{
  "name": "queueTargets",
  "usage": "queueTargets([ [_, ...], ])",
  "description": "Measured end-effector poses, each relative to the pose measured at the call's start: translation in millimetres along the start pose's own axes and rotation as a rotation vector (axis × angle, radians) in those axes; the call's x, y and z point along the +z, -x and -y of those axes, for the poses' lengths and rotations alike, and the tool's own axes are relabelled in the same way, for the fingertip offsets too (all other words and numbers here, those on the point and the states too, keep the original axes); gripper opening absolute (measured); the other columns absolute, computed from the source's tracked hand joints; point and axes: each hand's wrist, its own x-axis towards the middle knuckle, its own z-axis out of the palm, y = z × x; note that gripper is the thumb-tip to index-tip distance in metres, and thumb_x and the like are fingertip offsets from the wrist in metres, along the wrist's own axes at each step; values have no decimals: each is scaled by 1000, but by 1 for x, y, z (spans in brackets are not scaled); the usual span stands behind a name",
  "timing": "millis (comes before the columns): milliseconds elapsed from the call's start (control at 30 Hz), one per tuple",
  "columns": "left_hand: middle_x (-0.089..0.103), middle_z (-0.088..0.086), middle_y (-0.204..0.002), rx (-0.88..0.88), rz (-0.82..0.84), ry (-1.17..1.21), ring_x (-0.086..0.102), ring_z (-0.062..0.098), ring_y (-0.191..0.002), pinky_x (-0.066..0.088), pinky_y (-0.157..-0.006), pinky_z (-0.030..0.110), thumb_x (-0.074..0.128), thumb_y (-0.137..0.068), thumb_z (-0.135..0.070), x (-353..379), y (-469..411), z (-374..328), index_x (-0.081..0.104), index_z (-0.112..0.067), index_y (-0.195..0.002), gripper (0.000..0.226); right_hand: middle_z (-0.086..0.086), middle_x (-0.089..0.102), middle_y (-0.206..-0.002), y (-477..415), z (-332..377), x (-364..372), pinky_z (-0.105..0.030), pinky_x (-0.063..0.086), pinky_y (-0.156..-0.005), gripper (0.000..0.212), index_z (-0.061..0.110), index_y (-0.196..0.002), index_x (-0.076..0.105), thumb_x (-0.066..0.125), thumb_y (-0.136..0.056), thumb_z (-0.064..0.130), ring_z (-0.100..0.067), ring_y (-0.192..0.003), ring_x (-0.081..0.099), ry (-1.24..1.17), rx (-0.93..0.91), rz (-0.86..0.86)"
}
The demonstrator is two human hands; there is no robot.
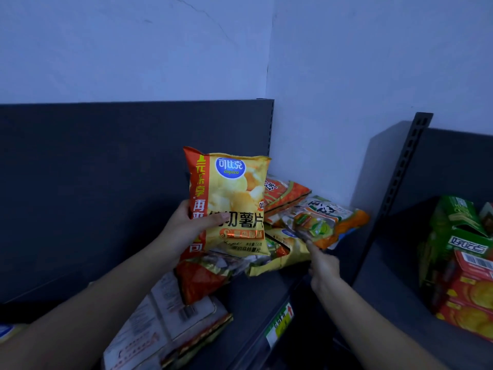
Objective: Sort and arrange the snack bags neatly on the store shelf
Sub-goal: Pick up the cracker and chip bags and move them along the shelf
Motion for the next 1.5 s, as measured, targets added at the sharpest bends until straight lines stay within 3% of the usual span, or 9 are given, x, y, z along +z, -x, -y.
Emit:
queueTargets([
  [67,69,4,-105,4,8,-14,69,22,-89,54,-70,33,82,-63,-24,-3,0,2,51,-22,-116,62,-20,50,-133,-2,-6,2,-36,40,-97,52,-7,-126,49,68,-86,21,-33,-119,49,-33,90,-1],
  [167,69,2,-102,8,-1,-24,70,19,-85,53,-65,29,82,-66,-21,-5,-1,3,52,-24,-109,53,-20,46,-138,-8,-7,11,-36,38,-100,60,-6,-131,44,70,-84,19,-35,-126,45,-65,156,13],
  [400,71,4,-103,-34,-22,-33,71,23,-88,56,-75,38,92,-50,-29,-11,-12,7,53,-22,-115,77,-17,56,-126,-23,5,31,-26,39,-80,57,-7,-126,51,74,-79,15,-30,-115,55,-78,199,-76],
  [600,72,4,-104,-33,9,-59,72,22,-88,57,-78,39,91,-40,-39,-9,-14,7,54,-24,-114,85,-18,58,-124,-26,3,36,-32,48,-82,51,-6,-123,54,75,-78,8,-31,-108,59,-117,268,-118],
  [800,71,2,-105,-11,24,-79,71,20,-90,56,-79,37,88,-55,-28,-10,-9,4,53,-24,-115,70,-18,60,-117,-14,2,30,-32,48,-75,42,-7,-116,57,73,-80,5,-33,-104,61,-147,245,-140],
  [933,70,2,-105,-10,36,-78,71,18,-87,55,-70,31,85,-62,-25,-9,-2,3,52,-23,-116,63,-17,60,-115,2,2,20,-34,49,-76,46,-5,-118,55,74,-78,6,-33,-101,61,-194,195,-157],
  [1100,69,4,-107,4,34,-73,70,22,-91,56,-77,37,87,-54,-28,-9,12,8,51,-21,-118,74,-12,57,-105,26,7,-4,-35,49,-79,45,-4,-116,55,75,-76,3,-29,-91,57,-223,105,-173],
  [1267,69,2,-105,33,45,-52,70,20,-90,55,-73,33,84,-58,-27,-6,33,13,51,-20,-119,69,-12,60,-98,57,12,-34,-35,49,-70,43,-1,-111,57,77,-73,5,-27,-82,58,-224,24,-191],
  [1500,67,2,-106,63,-2,-9,67,19,-91,53,-71,30,82,-65,-21,-10,64,19,50,-21,-119,62,-15,67,-106,90,48,-60,-50,55,-83,42,8,-105,59,80,-69,6,-31,-92,67,-238,-300,-150],
])
